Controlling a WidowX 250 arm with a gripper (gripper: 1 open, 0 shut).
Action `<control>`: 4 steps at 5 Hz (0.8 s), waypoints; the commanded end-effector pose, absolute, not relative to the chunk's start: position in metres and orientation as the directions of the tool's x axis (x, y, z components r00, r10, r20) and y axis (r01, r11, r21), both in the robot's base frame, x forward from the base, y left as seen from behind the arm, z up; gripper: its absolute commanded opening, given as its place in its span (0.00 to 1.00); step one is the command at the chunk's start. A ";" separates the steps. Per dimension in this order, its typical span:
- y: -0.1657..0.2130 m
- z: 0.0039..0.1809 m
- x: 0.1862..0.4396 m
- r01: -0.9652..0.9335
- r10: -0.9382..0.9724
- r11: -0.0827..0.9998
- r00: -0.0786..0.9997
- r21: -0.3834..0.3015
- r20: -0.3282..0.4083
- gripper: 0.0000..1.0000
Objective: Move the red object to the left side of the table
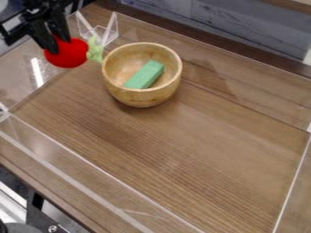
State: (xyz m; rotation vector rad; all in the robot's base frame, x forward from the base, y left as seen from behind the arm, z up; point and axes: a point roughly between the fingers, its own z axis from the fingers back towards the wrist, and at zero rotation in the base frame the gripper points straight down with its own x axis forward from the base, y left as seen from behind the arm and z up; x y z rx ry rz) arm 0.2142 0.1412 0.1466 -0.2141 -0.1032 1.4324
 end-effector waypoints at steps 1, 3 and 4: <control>0.156 0.144 0.226 -0.962 0.986 0.162 0.167 -0.219 -0.005 0.00; 0.190 0.123 0.237 -0.978 0.996 0.086 0.086 -0.188 0.005 0.00; 0.199 0.112 0.242 -0.981 0.996 0.088 0.088 -0.173 0.007 0.00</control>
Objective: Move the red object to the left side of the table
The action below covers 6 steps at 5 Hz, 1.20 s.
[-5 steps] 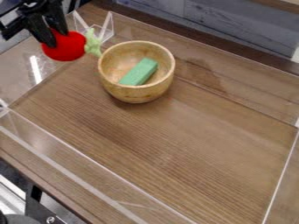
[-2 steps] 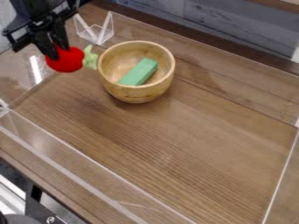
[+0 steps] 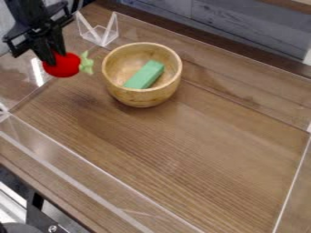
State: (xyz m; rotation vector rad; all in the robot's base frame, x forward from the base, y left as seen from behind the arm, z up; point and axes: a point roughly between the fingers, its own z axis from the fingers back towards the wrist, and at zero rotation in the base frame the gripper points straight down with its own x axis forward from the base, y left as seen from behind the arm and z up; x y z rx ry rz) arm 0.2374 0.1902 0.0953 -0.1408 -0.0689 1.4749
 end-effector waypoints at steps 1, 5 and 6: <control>0.203 0.103 0.248 -0.982 0.996 0.094 0.094 -0.162 0.006 0.00; 0.163 0.077 0.270 -0.989 0.997 0.065 0.069 -0.134 -0.021 0.00; 0.177 0.075 0.273 -0.986 0.993 0.111 0.115 -0.126 -0.027 0.00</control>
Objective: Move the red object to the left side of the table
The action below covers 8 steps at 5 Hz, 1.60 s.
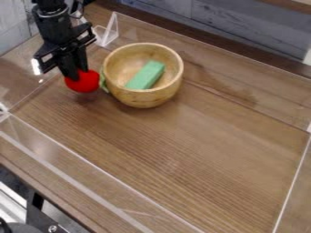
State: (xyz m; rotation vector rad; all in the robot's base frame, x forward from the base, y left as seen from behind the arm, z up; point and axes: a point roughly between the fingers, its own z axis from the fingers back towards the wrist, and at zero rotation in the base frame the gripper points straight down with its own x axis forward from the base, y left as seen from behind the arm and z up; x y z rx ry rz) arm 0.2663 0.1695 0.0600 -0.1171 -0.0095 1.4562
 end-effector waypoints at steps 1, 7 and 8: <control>0.191 0.074 0.276 -0.981 0.987 0.156 0.161 -0.119 -0.031 0.00; 0.208 0.094 0.275 -0.996 0.999 -0.010 -0.006 -0.084 -0.048 1.00; 0.215 0.098 0.269 -0.996 0.998 -0.043 -0.038 -0.082 -0.056 1.00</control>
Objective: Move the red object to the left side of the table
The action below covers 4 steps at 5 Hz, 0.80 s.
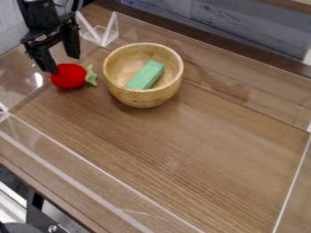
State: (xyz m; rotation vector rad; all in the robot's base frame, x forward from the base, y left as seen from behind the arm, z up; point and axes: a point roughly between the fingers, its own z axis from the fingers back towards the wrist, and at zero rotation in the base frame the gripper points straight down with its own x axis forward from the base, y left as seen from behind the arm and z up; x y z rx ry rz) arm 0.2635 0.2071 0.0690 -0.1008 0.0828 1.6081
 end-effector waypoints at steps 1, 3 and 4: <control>0.217 0.100 0.263 -0.994 0.996 -0.076 -0.071 -0.081 -0.060 1.00; 0.191 0.093 0.265 -0.990 0.993 -0.108 -0.103 -0.087 -0.059 1.00; 0.196 0.100 0.271 -0.993 0.995 -0.075 -0.070 -0.090 -0.064 1.00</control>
